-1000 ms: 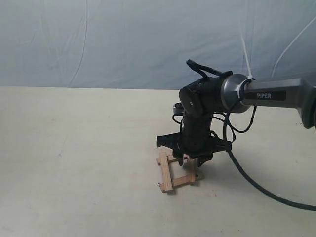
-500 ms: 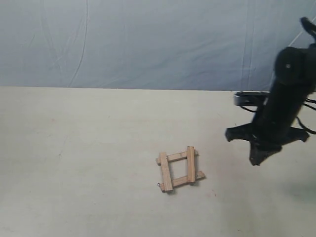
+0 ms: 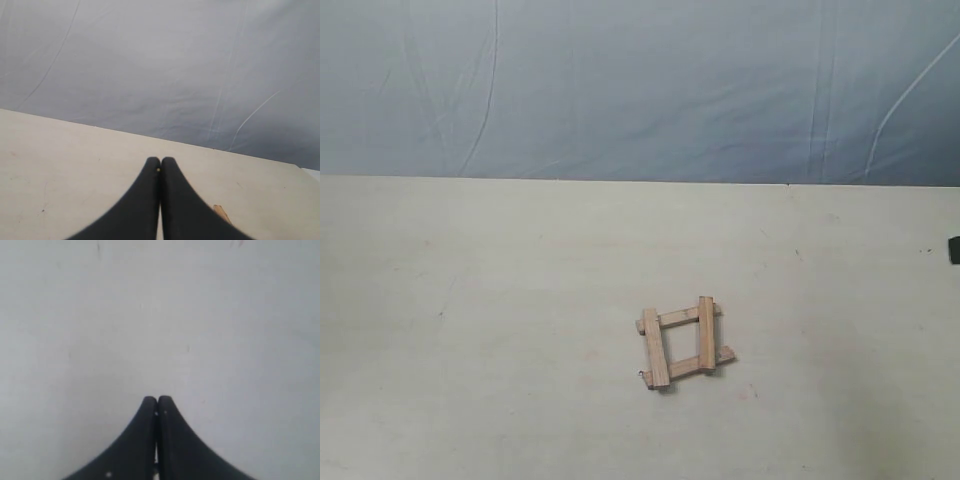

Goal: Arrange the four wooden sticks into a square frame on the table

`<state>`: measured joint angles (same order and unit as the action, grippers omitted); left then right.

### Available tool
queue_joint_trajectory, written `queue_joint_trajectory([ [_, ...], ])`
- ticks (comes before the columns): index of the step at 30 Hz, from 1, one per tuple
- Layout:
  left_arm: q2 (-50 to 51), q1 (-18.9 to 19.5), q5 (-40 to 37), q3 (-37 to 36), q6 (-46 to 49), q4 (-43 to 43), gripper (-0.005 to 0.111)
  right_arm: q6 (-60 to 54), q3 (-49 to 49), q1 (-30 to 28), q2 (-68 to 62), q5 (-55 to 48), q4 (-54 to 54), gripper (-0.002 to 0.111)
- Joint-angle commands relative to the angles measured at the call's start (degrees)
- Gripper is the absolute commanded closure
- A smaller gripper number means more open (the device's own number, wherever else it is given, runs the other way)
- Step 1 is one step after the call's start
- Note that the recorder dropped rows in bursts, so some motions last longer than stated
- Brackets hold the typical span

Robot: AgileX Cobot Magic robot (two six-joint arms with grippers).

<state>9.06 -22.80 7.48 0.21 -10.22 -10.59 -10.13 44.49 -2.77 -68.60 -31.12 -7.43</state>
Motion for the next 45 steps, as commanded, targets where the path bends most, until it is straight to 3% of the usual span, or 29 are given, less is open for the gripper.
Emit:
queue_joint_trajectory([
  [1, -0.20, -0.17, 0.36, -0.21, -0.24, -0.31, 0.107, -0.44, -5.77, 1.28, 15.63, 6.29, -0.14, 0.109],
  [11, -0.20, -0.17, 0.36, -0.21, -0.24, -0.31, 0.107, -0.44, -14.14, 1.28, 49.72, 7.34, -6.90, 0.109],
  [19, -0.20, -0.17, -0.20, -0.21, -0.24, -1.22, 0.107, -0.44, -13.92, 1.28, 65.19, 7.58, -8.75, 0.109],
  [34, -0.20, -0.17, -0.20, -0.21, -0.14, -0.02, 0.107, -0.33, -14.05, 1.28, 68.60, 7.83, -8.75, 0.109],
  [38, -0.20, -0.17, -0.20, -0.21, -0.14, -0.02, 0.107, -0.33, -22.48, 1.82, 68.60, 15.96, -11.31, 0.109],
  [43, -0.20, -0.17, -0.20, -0.21, -0.14, -0.02, 0.107, -0.33, -42.97, 1.82, 68.60, 17.20, -9.78, 0.109],
  [45, -0.59, -0.17, -0.20, -0.21, -0.14, -0.06, 0.107, -0.33, -44.49, 1.72, 68.60, 18.56, -9.33, 0.109],
])
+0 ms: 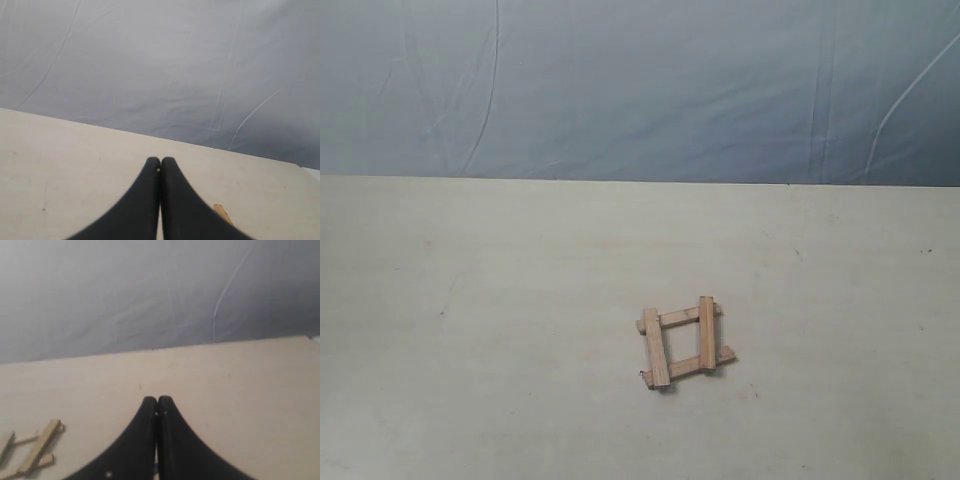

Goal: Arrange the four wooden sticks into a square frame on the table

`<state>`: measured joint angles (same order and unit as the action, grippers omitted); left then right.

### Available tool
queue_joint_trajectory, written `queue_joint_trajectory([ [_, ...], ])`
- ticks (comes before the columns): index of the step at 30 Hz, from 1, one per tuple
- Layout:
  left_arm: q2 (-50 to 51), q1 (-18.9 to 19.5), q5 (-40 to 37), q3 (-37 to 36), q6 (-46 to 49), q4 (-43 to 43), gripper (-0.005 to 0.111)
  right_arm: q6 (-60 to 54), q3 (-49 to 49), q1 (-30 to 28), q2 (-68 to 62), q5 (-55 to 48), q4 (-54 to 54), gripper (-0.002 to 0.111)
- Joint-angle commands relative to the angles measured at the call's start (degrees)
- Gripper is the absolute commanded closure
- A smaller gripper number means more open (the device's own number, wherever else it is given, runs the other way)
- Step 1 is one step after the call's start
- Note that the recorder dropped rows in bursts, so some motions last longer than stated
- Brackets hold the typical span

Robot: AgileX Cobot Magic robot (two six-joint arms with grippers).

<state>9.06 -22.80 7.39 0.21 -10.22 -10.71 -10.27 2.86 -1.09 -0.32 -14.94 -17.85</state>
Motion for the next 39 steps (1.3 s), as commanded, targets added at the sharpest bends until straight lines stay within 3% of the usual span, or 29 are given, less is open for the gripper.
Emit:
queue_joint_trajectory([
  [1, -1.38, -0.17, -0.10, -0.21, -0.14, 0.07, 0.107, -0.18, -2.86, 0.03, 0.32, 2.82, 1.22, 0.109],
  [5, -4.13, -0.05, -0.10, -0.21, -0.04, 0.21, 0.107, -0.18, -2.86, -0.05, 0.32, -5.51, 16.90, 0.109],
  [10, -4.34, 1.11, 1.12, -0.21, 3.44, 5.01, 0.107, -0.18, -2.86, -0.05, 0.32, -5.70, 17.36, 0.109],
  [14, -4.34, 6.07, -0.63, -0.21, 6.11, 10.71, 0.107, -0.18, -2.86, -1.21, 0.32, -6.17, 17.09, 0.109],
  [27, -7.39, 21.32, -17.50, -0.21, 6.62, 9.74, 0.107, -0.18, -2.86, -1.10, 0.32, -6.28, 15.61, 0.109],
  [39, -9.06, 21.58, -26.76, -0.21, 9.16, 10.32, 0.107, -0.18, -2.86, -1.10, 0.32, -6.16, 15.60, 0.109],
])
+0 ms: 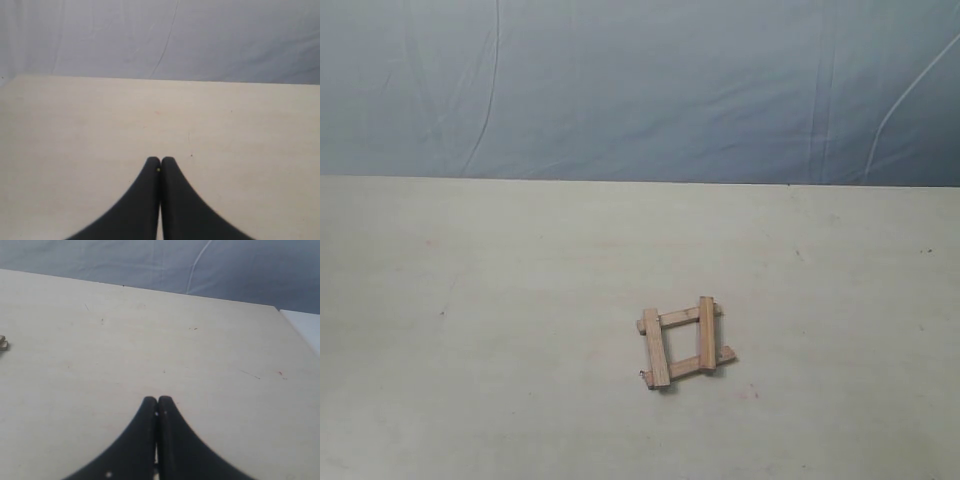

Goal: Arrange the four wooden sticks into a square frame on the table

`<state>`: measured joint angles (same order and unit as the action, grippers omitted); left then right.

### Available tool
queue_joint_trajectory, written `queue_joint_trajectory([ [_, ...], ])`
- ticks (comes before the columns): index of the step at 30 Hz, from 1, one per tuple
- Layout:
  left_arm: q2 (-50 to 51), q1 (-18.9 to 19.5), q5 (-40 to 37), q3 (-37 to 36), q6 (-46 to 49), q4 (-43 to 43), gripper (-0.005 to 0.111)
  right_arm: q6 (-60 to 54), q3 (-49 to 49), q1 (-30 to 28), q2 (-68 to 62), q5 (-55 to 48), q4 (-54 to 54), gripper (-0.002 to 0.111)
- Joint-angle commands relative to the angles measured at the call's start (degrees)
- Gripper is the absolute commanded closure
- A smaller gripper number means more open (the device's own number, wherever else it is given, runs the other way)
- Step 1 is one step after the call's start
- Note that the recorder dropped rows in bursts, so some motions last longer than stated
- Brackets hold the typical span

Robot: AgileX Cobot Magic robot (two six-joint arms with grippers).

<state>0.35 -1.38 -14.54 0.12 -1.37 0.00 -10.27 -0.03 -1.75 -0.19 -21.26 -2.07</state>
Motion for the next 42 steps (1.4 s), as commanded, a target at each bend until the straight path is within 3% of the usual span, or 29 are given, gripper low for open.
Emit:
queue_joint_trajectory([
  [1, -0.35, 0.17, -4.72, -0.12, 0.22, -0.81, 0.107, -0.18, 0.03, -0.43, 0.19, 0.16, -0.17, 0.109],
  [42, -0.35, 0.17, -4.72, -0.12, 0.33, -0.81, 0.107, -0.08, 0.03, -0.43, 0.19, 0.39, -7.49, 0.109],
])
